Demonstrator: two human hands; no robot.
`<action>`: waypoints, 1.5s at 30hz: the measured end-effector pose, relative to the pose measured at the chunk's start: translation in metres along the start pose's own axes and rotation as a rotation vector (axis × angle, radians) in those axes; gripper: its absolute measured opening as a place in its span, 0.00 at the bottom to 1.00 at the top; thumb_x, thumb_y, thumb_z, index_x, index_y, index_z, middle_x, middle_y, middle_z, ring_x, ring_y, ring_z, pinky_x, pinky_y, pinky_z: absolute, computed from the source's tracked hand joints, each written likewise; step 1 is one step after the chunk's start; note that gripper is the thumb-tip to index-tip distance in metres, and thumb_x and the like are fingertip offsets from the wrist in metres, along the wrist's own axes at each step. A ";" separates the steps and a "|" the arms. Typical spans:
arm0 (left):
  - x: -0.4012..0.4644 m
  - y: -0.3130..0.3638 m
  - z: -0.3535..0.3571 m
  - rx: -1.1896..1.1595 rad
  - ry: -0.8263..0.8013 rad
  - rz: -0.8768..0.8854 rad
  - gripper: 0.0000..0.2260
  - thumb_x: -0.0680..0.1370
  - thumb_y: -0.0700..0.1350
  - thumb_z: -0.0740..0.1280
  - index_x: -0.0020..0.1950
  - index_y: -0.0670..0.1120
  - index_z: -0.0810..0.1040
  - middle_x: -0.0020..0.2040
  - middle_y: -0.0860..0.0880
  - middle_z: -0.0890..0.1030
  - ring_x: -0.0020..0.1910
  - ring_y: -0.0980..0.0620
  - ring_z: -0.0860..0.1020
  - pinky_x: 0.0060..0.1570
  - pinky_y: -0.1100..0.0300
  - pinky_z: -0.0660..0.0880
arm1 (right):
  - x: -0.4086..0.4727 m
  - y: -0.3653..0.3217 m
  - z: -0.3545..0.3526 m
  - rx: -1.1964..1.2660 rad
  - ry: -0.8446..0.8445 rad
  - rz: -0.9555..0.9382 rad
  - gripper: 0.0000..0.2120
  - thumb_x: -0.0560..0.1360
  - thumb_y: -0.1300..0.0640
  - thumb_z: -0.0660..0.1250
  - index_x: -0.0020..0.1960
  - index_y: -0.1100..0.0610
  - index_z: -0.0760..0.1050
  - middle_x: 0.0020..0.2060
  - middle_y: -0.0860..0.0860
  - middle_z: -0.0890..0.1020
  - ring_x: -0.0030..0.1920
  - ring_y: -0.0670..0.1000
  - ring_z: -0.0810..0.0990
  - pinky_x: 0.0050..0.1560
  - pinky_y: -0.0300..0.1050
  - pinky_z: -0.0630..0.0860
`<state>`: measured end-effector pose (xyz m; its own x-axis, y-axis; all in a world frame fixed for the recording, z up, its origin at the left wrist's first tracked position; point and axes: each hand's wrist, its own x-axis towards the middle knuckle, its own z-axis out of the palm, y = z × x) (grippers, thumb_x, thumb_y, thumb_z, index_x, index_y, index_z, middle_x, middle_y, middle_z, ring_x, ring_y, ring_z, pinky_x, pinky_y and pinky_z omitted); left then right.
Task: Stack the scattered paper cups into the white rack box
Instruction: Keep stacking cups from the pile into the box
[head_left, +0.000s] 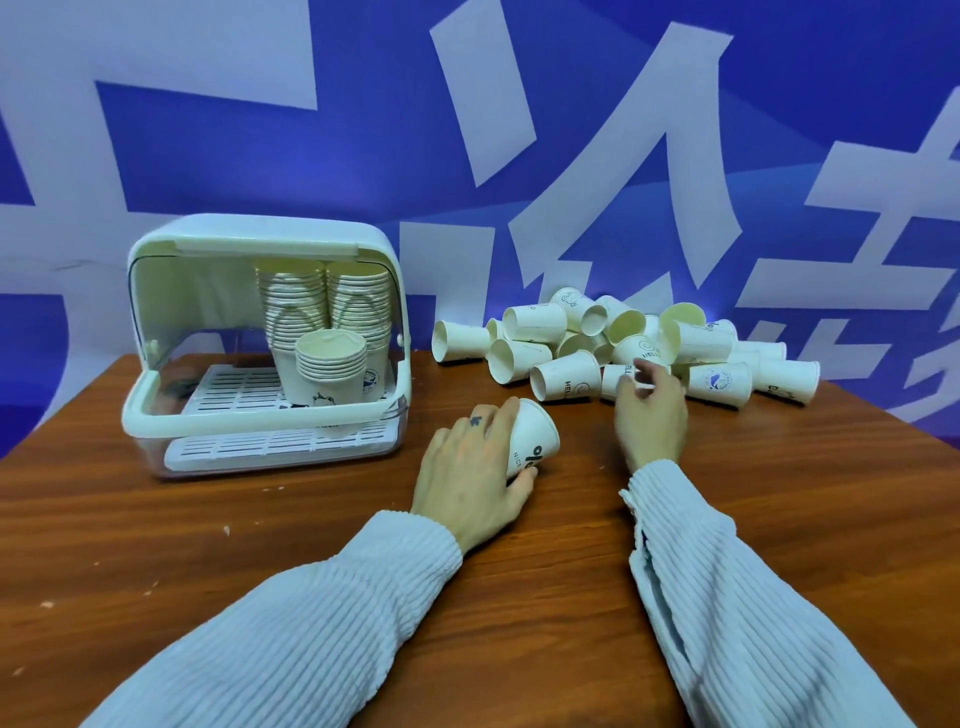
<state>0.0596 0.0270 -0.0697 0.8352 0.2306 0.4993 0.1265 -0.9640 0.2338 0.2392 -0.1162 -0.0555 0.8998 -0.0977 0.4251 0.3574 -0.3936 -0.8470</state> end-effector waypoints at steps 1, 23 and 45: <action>0.000 -0.001 0.002 0.003 0.003 -0.004 0.33 0.78 0.62 0.63 0.79 0.52 0.57 0.69 0.50 0.72 0.62 0.49 0.75 0.60 0.53 0.71 | 0.000 -0.001 0.007 0.008 -0.063 -0.039 0.17 0.81 0.53 0.64 0.69 0.50 0.77 0.66 0.50 0.79 0.64 0.52 0.77 0.65 0.49 0.72; 0.005 -0.004 0.003 -0.186 0.112 -0.085 0.33 0.76 0.61 0.66 0.77 0.53 0.61 0.67 0.49 0.76 0.64 0.47 0.75 0.61 0.49 0.73 | 0.007 0.010 0.036 0.240 -0.298 0.117 0.18 0.77 0.61 0.69 0.66 0.59 0.79 0.50 0.55 0.85 0.49 0.52 0.82 0.52 0.48 0.78; 0.005 -0.111 -0.130 -0.765 0.970 -0.571 0.39 0.78 0.48 0.71 0.82 0.53 0.50 0.76 0.50 0.66 0.64 0.56 0.70 0.50 0.80 0.64 | -0.095 -0.193 0.106 -0.056 -0.494 -0.860 0.10 0.80 0.55 0.69 0.59 0.50 0.85 0.54 0.48 0.87 0.58 0.56 0.80 0.61 0.60 0.74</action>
<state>-0.0199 0.1523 0.0151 0.0179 0.8746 0.4845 -0.2655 -0.4631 0.8456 0.1106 0.0657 0.0339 0.3474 0.6279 0.6964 0.9366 -0.1956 -0.2909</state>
